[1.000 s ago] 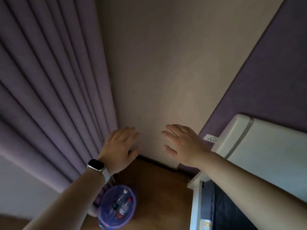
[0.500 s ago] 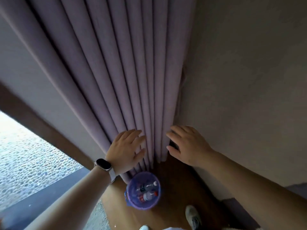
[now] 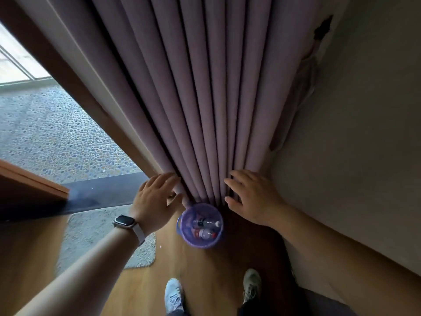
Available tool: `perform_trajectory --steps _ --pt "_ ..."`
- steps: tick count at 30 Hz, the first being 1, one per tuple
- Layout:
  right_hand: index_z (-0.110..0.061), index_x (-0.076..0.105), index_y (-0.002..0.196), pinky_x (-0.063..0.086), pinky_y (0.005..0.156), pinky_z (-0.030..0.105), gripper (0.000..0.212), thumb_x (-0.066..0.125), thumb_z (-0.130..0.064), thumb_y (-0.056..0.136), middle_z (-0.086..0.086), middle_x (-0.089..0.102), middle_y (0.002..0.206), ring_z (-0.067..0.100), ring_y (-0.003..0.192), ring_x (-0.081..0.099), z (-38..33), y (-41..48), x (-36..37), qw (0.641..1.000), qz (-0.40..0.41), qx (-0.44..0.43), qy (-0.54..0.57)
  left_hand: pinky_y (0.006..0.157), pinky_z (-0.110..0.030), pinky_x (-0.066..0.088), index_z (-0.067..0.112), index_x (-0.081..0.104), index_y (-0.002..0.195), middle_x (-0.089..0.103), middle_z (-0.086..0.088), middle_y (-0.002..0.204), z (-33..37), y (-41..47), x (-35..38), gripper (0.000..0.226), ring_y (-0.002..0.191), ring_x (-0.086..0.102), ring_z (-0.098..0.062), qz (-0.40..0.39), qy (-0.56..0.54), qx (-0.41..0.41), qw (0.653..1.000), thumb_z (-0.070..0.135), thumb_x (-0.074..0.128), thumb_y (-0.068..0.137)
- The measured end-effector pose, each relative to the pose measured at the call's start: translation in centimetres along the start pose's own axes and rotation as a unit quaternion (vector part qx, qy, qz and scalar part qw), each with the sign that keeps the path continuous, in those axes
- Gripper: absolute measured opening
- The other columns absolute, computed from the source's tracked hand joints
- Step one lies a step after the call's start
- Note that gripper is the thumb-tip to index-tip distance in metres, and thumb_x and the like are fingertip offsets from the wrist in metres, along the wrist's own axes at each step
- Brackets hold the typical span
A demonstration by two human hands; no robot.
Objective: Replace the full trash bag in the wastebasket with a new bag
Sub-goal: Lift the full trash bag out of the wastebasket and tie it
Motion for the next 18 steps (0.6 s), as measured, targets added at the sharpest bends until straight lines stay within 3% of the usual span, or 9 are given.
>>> perform_trajectory --steps 11,18 --pt "-0.018 0.048 0.135 0.038 0.104 0.044 0.060 0.031 -0.054 0.090 0.008 0.048 0.140 0.027 0.131 0.042 0.8 2.5 15.2 0.995 -0.091 0.047 -0.009 0.088 -0.046 0.048 0.023 0.058 0.120 0.061 -0.006 0.126 -10.8 -2.3 16.7 0.048 0.113 0.056 -0.031 -0.097 -0.049 -0.031 0.994 0.052 0.043 0.084" --pt "-0.015 0.057 0.122 0.045 0.089 0.043 0.050 0.048 -0.047 0.085 0.009 0.056 0.125 0.029 0.114 0.052 3.4 2.8 31.9 0.987 -0.113 0.111 0.034 0.095 -0.044 0.045 0.014 0.061 0.122 0.060 -0.015 0.127 -18.4 -6.4 33.4 0.062 0.113 0.057 -0.036 -0.149 -0.096 -0.134 0.975 0.053 0.040 0.078"
Point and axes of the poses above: each hand's wrist, its own y-axis towards the middle knuckle, its own x-axis out of the palm, z = x × y, the point moved 7 cm from there along y, towards the middle knuckle
